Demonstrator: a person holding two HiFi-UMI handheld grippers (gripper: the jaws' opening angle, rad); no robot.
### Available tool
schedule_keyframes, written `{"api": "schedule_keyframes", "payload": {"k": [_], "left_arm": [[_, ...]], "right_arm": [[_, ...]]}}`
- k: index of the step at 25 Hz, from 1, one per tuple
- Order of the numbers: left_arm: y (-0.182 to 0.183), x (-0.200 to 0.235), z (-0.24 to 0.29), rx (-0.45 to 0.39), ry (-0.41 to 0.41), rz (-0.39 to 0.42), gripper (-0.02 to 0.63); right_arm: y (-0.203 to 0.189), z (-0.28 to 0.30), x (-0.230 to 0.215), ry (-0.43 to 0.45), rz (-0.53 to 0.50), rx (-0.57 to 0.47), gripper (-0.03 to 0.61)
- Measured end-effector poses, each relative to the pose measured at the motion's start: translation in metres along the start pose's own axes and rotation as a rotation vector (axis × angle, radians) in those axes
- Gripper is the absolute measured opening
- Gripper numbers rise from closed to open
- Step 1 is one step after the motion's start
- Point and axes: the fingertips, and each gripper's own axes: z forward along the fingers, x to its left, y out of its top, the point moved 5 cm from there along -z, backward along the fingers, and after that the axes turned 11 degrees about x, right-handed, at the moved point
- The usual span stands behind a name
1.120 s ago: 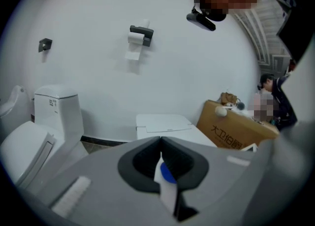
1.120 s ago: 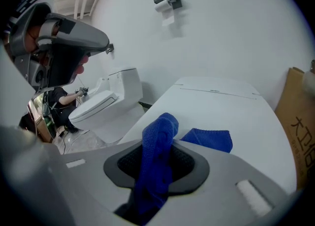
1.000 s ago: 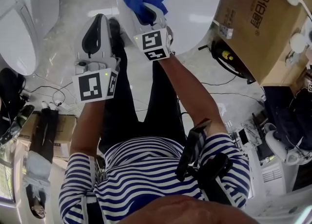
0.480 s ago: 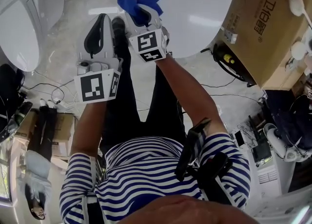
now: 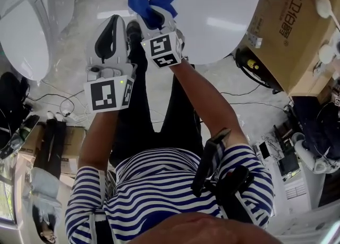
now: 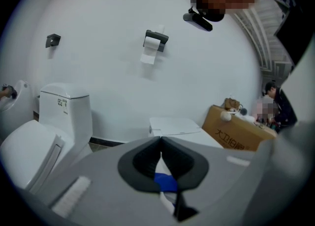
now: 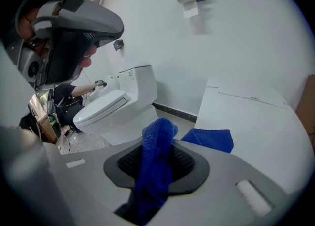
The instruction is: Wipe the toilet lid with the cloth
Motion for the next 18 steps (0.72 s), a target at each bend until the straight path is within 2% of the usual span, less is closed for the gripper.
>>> {"api": "schedule_keyframes", "payload": {"k": [5,9,14,18], "left_arm": [[0.01,0.008,-0.002,-0.004,-0.044,0.034,0.002],[0.017,-0.002,-0.011,-0.006,-0.058,0.065,0.002],[0.022,-0.036,-0.017,-0.003,-0.061,0.069,0.002],[0.027,-0.074,-0.02,-0.016,-0.058,0.069,0.002]], "right_arm": [[0.019,-0.009,0.003,-0.044,0.04,-0.041,0.115],[0.031,-0.041,-0.007,-0.068,0.074,-0.065,0.115],[0.038,-0.102,-0.046,-0.121,0.076,-0.125,0.115],[0.025,-0.155,-0.088,-0.177,0.089,-0.148,0.115]]}}
